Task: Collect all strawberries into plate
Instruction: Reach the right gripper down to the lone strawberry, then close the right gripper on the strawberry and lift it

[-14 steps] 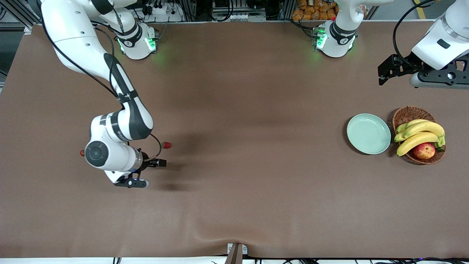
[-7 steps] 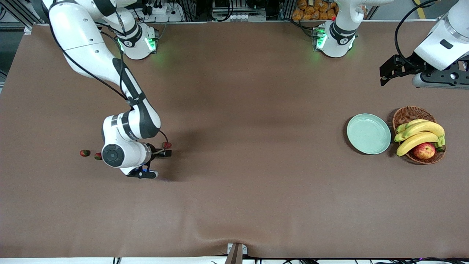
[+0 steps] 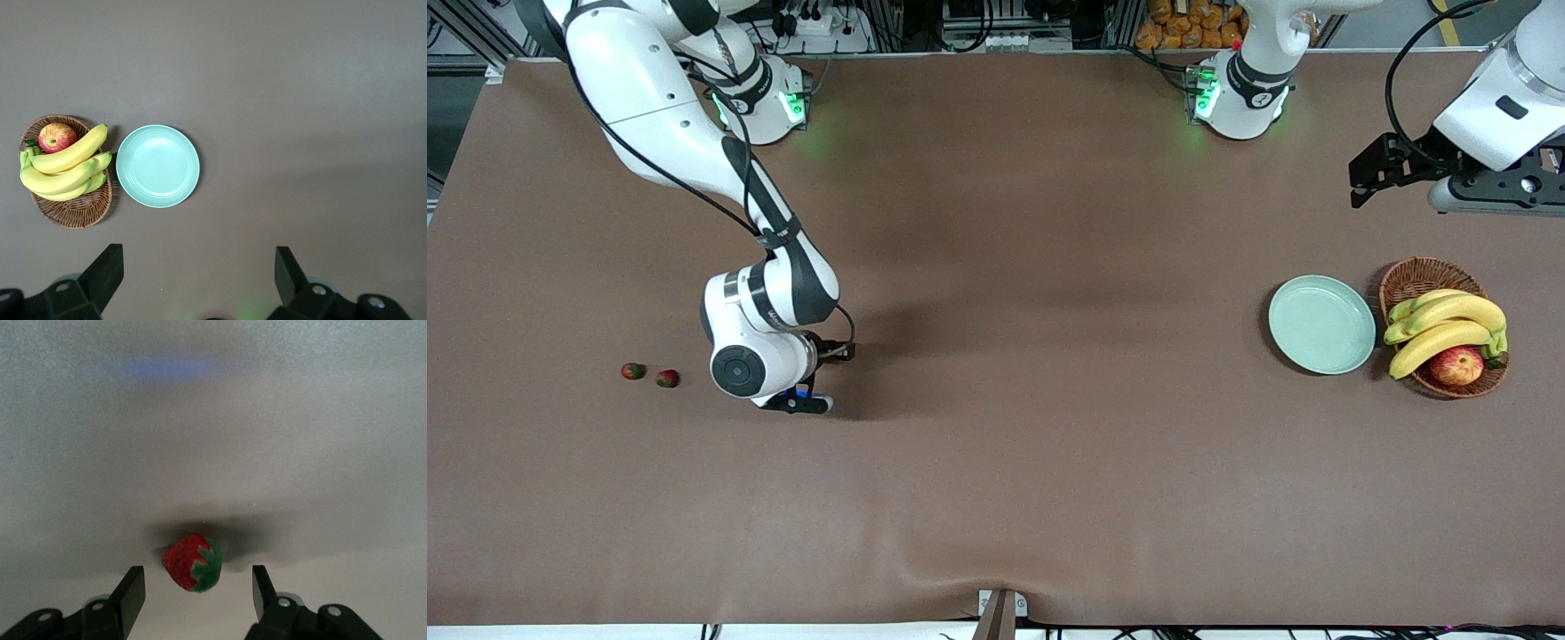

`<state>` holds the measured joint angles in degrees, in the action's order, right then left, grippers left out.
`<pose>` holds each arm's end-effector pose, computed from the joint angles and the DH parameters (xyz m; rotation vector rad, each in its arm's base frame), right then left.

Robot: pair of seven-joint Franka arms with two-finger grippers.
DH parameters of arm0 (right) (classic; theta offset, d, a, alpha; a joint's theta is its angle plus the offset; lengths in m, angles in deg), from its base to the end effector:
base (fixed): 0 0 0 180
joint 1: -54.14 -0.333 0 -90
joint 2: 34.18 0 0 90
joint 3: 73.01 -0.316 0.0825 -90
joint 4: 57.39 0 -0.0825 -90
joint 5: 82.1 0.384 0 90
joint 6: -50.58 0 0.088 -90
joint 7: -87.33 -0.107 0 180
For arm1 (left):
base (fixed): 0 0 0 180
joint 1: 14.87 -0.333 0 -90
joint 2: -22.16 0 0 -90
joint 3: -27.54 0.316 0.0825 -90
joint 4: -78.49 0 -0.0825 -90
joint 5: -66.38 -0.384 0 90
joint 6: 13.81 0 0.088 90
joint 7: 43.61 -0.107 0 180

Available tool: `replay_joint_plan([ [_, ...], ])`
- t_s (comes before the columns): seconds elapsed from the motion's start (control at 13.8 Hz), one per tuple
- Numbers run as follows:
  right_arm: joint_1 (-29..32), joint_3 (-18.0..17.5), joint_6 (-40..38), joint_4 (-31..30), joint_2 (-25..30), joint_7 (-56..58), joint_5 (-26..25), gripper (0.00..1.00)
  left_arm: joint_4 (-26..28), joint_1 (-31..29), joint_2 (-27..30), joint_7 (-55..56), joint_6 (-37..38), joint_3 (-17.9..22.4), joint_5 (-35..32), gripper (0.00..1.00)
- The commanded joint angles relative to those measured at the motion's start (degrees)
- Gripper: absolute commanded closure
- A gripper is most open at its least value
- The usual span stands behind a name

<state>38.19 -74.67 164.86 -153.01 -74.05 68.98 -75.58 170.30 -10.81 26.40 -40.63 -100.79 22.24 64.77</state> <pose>0.6060 0.1982 0.1756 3.0744 -0.1268 -0.6025 0.5192 -0.0844 0.6449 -3.1011 0.1703 0.0106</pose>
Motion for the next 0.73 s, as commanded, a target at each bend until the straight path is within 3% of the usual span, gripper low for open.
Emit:
replay_joint_plan([
  [0.0, -0.6, 0.3, 0.9, -0.6, 0.7, -0.7, 0.6, 0.37, -0.6, -0.4, -0.1, -1.2, 0.0, 0.1, 1.2, 0.00],
  [0.29, -1.3, 0.3, 3.8, -0.5, 0.0, -0.6, 0.9, 0.47, -0.7, -0.4, -0.1, -1.2, 0.0, 0.1, 1.2, 0.00],
  [0.36, -1.3, 0.3, 3.8, -0.4, 0.0, -0.7, 0.9, 0.56, -0.7, -0.4, -0.1, -1.1, 0.0, 0.1, 1.2, 0.00],
  [0.51, -1.5, 0.3, 3.4, -0.6, 0.0, -0.7, 0.8, 0.62, -0.7, -0.4, -0.1, -1.2, -0.1, 0.1, 1.2, 0.00],
  [0.65, -1.5, 0.3, 2.8, -0.8, 0.0, -0.6, 0.8, 0.86, -0.6, -0.4, -0.1, -1.2, -0.1, 0.1, 1.2, 0.00],
])
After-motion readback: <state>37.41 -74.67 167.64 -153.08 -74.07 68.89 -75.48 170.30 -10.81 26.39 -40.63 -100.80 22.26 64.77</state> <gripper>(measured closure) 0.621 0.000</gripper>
